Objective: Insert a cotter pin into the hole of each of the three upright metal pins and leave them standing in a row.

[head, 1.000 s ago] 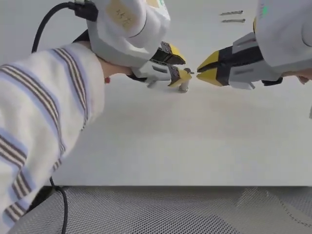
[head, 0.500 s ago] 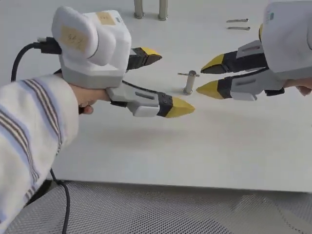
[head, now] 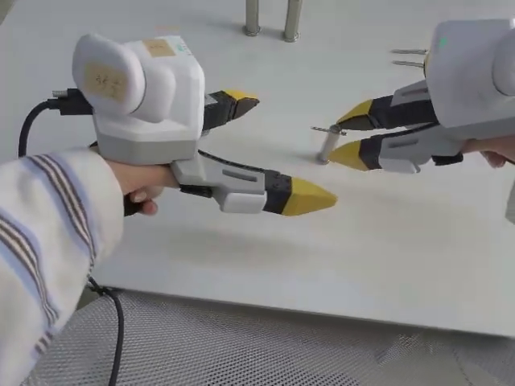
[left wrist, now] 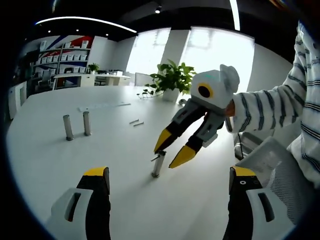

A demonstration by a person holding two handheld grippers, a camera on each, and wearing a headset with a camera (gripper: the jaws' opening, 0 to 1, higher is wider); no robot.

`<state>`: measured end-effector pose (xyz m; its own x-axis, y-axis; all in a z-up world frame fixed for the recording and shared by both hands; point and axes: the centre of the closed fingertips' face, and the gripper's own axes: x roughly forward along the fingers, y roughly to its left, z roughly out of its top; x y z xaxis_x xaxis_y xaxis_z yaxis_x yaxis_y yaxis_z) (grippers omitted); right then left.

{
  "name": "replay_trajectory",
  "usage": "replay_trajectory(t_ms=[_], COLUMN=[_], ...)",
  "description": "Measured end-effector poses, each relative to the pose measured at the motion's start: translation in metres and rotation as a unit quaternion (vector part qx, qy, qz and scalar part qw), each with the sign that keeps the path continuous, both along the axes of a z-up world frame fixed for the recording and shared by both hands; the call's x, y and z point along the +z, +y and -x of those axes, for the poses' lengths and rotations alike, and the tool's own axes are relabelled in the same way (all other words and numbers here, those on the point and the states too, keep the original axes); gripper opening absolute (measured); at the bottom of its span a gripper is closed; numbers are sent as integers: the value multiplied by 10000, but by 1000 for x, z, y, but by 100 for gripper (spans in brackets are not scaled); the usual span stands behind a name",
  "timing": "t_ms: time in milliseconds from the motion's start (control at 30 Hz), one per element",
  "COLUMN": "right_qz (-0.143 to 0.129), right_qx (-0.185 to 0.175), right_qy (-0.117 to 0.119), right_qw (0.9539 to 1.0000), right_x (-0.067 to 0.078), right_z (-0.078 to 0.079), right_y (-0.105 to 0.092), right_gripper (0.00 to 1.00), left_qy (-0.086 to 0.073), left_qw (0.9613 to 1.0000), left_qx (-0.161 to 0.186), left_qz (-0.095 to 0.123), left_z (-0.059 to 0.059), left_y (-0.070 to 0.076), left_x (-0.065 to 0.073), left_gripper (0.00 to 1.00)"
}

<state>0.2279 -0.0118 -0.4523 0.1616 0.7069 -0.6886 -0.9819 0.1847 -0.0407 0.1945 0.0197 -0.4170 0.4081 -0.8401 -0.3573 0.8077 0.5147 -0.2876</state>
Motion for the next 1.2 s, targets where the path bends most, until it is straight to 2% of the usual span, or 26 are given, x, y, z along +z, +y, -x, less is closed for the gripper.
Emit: replay_trajectory(t_ms=[267,400,533,633,667,733,867,1000,1200], right_qz=[123,182,178,284,291,215,-7,97,295], right_qx=[152,196,183,222,223,242,231,397,663], right_qy=[71,96,134,-2,23,-16,8,-150,-274], right_qw=[9998,9996,9996,9993,9993,9995,9997,9991,9970], right_x=[-10,-10,-12,-12,-12,-8,5,6,2], right_z=[-7,-5,-5,-5,-4,-7,-16,-34,-45], right_y=[5,5,4,3,3,4,10,14,18], right_gripper=[10,5,4,4,4,4,4,4,4], left_qy=[-71,-106,-144,-153,-149,-143,-108,-93,-83], left_qw=[9999,9998,9996,9996,9995,9995,9994,9993,9993], left_qx=[75,99,121,126,126,119,123,133,183], left_qz=[-69,-120,-192,-224,-247,-268,-302,-337,-326], left_z=[4,4,3,2,2,3,3,2,1], left_y=[10,17,21,23,24,24,25,26,28], left_x=[4,5,4,3,3,2,1,0,1], left_gripper=[99,99,99,99,99,99,99,99,99])
